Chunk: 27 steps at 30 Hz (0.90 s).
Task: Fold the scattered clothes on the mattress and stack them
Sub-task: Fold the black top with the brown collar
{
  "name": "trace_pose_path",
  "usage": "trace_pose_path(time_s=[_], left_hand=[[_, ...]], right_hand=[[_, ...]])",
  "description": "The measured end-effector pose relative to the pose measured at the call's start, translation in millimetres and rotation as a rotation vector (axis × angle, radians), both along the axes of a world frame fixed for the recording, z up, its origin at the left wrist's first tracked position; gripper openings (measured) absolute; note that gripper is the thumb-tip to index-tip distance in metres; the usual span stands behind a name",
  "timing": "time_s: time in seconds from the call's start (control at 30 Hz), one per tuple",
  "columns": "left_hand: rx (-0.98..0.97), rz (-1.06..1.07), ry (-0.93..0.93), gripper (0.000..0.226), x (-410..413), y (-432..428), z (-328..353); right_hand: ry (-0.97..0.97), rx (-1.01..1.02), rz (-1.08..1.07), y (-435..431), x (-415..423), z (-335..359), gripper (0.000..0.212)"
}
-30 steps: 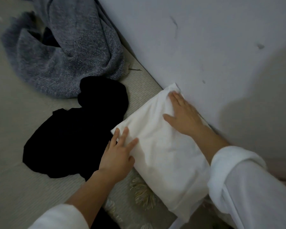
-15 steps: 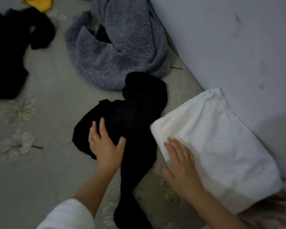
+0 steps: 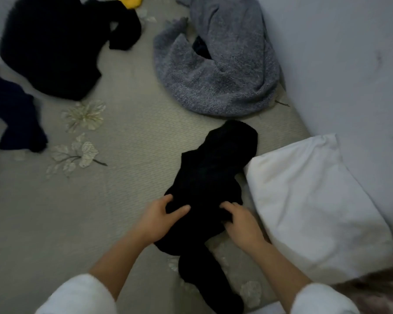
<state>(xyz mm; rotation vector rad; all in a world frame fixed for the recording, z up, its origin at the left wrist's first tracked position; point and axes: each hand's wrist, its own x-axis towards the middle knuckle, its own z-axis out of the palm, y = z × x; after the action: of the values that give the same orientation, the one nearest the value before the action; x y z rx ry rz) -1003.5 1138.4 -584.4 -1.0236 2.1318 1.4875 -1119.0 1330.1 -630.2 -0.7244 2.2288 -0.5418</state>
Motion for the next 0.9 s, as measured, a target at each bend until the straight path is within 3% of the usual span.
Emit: trace_pose_path(time_s=[0.1,0.23,0.33,0.4,0.5,0.7,0.83,0.9], left_hand=[[0.101,0.231,0.049,0.02,57.4,-6.2,23.9],[0.248,0.466,0.03,0.026,125.5,-29.6,65.7],[0.334,0.625,0.015,0.04,170.1,-54.9,99.2],[0.352,0.656,0.055,0.033,194.3,-70.9,128.7],[0.309,0.624,0.091,0.027,224.0,-91.8,174.6],[0.065,0.392,0.094,0.036,257.5,-125.5,268.3],[0.203,0.27,0.369,0.02,256.5,-117.8,329.1],[0.181,0.182,0.463,0.028,251.1,-110.7,340.4]], right_hand=[[-0.14,-0.096,-0.012,-10.1,36.5,22.2,0.027],[-0.297,-0.285,-0.095,-42.2,89.4,75.5,0.01],[-0.404,-0.389,-0.165,-75.3,118.1,132.0,0.013],[-0.478,-0.441,-0.197,-99.8,132.1,174.3,0.013],[-0.476,-0.502,-0.148,-132.6,146.3,233.6,0.014],[-0.406,-0.576,0.112,-181.7,159.0,354.6,0.021],[-0.31,-0.559,0.25,-196.4,163.0,411.6,0.022],[-0.323,-0.547,0.284,-200.2,165.7,427.4,0.019]])
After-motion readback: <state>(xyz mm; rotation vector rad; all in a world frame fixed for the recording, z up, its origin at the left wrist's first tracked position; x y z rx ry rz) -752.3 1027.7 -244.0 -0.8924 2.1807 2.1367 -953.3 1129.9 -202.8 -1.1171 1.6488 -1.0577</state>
